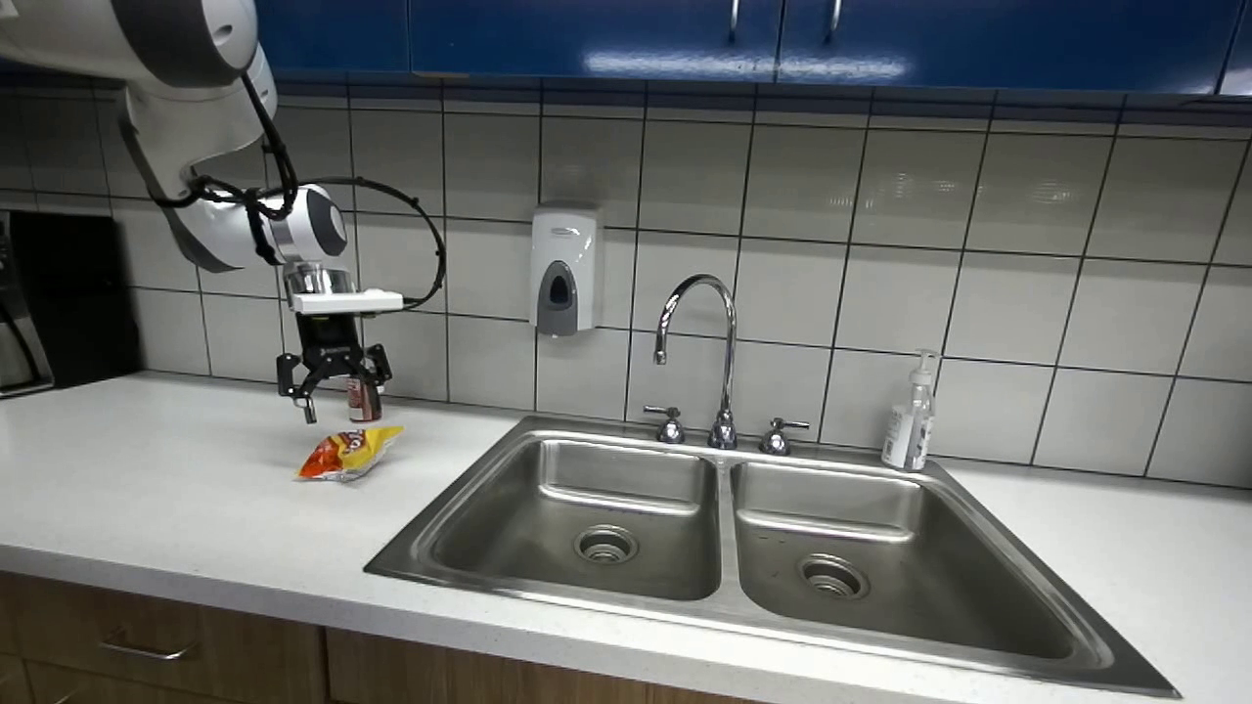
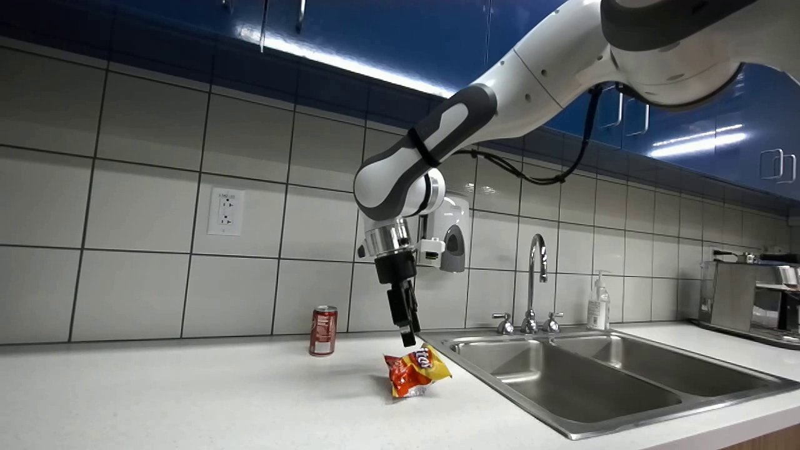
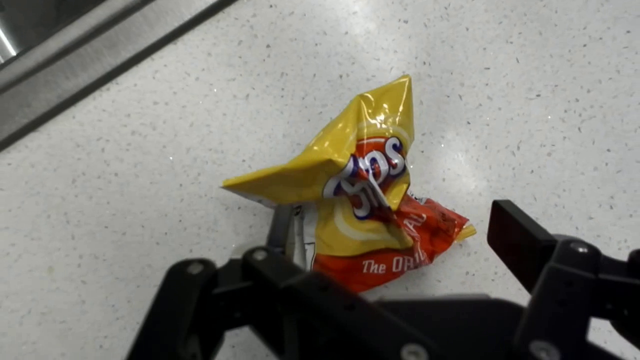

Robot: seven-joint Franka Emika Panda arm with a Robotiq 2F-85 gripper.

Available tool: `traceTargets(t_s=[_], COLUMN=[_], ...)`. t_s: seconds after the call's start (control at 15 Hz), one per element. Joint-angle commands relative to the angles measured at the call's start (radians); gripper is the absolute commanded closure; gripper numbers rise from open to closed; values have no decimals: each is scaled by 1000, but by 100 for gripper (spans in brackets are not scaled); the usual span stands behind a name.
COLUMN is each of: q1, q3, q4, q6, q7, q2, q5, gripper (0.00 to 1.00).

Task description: Put the orange packet into the sink

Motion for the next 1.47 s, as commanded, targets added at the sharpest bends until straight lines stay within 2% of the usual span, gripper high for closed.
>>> traceTargets(t_s=[0.0, 0.53, 1.2, 1.27, 1.33, 1.4], q1=[-11, -37, -43, -43, -43, -43], q3=[16, 19, 18, 17, 17, 16], q4=[-7, -75, -84, -85, -85, -85], q6=[-22, 25, 24, 26, 25, 24], q7=[-8, -10, -16, -14, -14, -14], q2=[-19, -34, -18, -19, -18, -18], q5=[-6, 15, 8, 8, 6, 5], gripper=[0, 0, 0, 25, 26, 35])
